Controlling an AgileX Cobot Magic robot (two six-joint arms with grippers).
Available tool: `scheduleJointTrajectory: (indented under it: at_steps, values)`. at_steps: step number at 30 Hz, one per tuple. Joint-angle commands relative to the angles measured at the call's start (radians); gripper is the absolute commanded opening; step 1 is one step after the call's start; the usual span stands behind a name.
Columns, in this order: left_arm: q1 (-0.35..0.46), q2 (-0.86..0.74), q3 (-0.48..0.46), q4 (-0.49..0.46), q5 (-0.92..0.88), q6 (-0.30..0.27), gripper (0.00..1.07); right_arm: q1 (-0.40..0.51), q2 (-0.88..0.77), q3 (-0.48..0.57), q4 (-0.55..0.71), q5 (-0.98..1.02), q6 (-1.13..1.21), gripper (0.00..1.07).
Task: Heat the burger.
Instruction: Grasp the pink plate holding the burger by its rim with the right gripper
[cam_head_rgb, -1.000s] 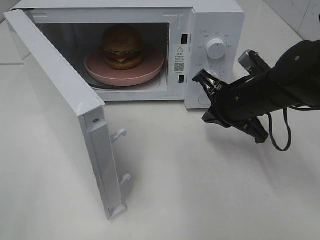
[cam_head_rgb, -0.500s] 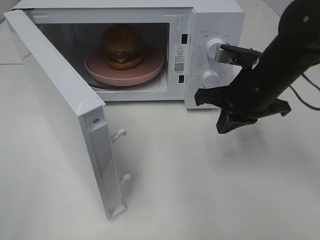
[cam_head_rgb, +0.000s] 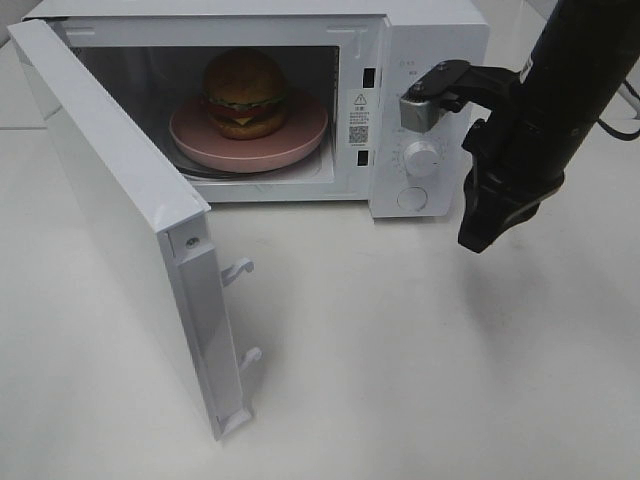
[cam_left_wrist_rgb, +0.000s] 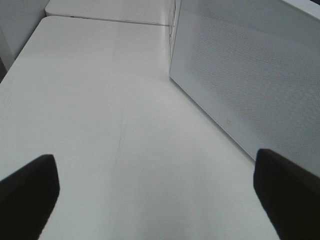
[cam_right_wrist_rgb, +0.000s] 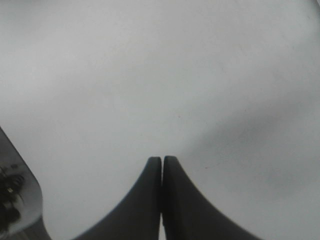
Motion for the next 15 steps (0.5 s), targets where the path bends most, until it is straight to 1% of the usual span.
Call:
scheduleJointTrajectory:
  at_steps: [1, 3, 4, 6, 7, 9, 12, 14, 15]
  values:
    - [0.004, -0.022, 0.001, -0.002, -0.005, -0.004, 0.98, -0.004, -0.008, -0.005, -0.003, 0.023, -0.226, 0.02]
    - [0.004, -0.022, 0.001, -0.002, -0.005, -0.004, 0.98, -0.003, -0.008, -0.005, -0.003, 0.019, -0.517, 0.03]
    - [0.004, -0.022, 0.001, -0.002, -0.005, -0.004, 0.98, -0.003, -0.008, -0.005, -0.003, 0.019, -0.517, 0.03]
    - [0.004, -0.022, 0.001, -0.002, -0.005, -0.004, 0.98, -0.003, -0.008, -0.005, -0.004, 0.016, -0.699, 0.04]
    - [0.004, -0.022, 0.001, -0.002, -0.005, -0.004, 0.98, -0.003, -0.008, -0.005, -0.004, 0.016, -0.699, 0.04]
    - [0.004, -0.022, 0.001, -0.002, -0.005, -0.004, 0.98, -0.003, -0.008, -0.005, -0.028, -0.023, -0.795, 0.06]
    - [0.004, -0.022, 0.001, -0.002, -0.005, -0.004, 0.98, -0.003, -0.008, -0.005, -0.029, -0.058, -0.828, 0.07]
    - [0.004, -0.022, 0.001, -0.002, -0.005, -0.004, 0.98, -0.003, -0.008, -0.005, -0.029, -0.104, -0.867, 0.14]
    - [0.004, -0.022, 0.001, -0.002, -0.005, -0.004, 0.98, -0.003, -0.008, -0.005, -0.029, -0.104, -0.867, 0.14]
